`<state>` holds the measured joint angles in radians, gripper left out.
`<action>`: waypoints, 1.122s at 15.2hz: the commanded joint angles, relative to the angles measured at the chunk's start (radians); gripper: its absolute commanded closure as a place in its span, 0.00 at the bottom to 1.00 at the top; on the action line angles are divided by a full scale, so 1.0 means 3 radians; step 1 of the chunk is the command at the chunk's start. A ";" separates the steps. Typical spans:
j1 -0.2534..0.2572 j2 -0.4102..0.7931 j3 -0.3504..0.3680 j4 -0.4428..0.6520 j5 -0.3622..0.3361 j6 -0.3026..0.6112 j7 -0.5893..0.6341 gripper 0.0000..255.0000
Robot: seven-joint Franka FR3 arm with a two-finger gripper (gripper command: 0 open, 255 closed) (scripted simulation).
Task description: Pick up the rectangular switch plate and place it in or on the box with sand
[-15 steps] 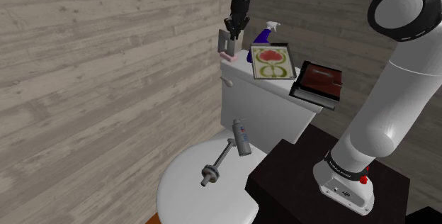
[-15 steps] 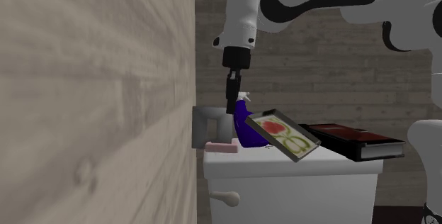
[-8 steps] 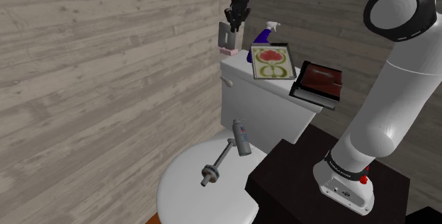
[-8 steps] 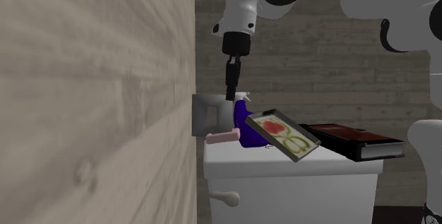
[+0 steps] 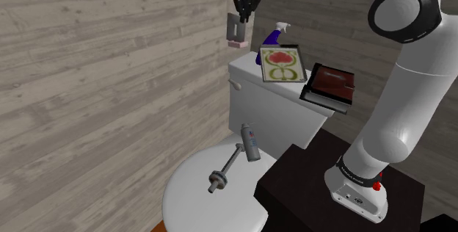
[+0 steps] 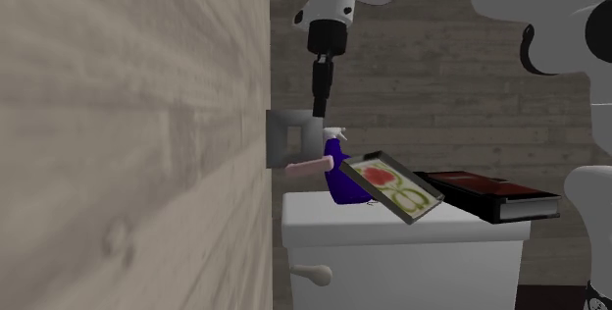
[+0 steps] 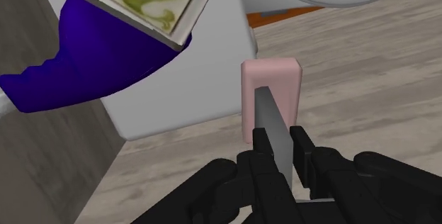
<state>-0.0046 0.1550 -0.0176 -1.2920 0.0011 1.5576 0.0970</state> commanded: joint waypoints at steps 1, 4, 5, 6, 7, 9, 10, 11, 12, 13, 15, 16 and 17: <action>-0.0003 0.0034 -0.0002 0.0139 0.0001 -0.0106 -0.0004 1.00; -0.0004 0.0094 -0.0002 0.0323 0.0002 -0.0229 -0.0004 1.00; -0.0015 -0.0066 -0.0010 0.0120 0.0003 -0.0187 -0.0024 1.00; -0.0027 -0.0219 -0.0018 -0.0066 0.0003 -0.0154 -0.0045 1.00; -0.0038 -0.0366 -0.0028 -0.0238 0.0002 -0.0129 -0.0066 1.00; -0.0060 -0.0643 -0.0048 -0.0546 -0.0001 -0.0098 -0.0109 1.00; -0.0071 -0.0775 -0.0059 -0.0685 -0.0004 -0.0091 -0.0131 1.00; -0.0082 -0.0904 -0.0070 -0.0816 -0.0007 -0.0089 -0.0154 1.00; -0.0092 -0.1030 -0.0083 -0.0939 -0.0012 -0.0092 -0.0177 1.00; -0.0103 -0.1153 -0.0096 -0.1054 -0.0017 -0.0099 -0.0200 1.00; -0.0125 -0.1393 -0.0123 -0.1267 -0.0030 -0.0126 -0.0248 1.00; -0.0135 -0.1509 -0.0138 -0.1364 -0.0037 -0.0145 -0.0273 1.00; -0.0145 -0.1624 -0.0153 -0.1455 -0.0046 -0.0168 -0.0297 1.00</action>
<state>-0.0436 -0.2964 -0.0564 -1.6976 -0.0102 1.5119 0.0194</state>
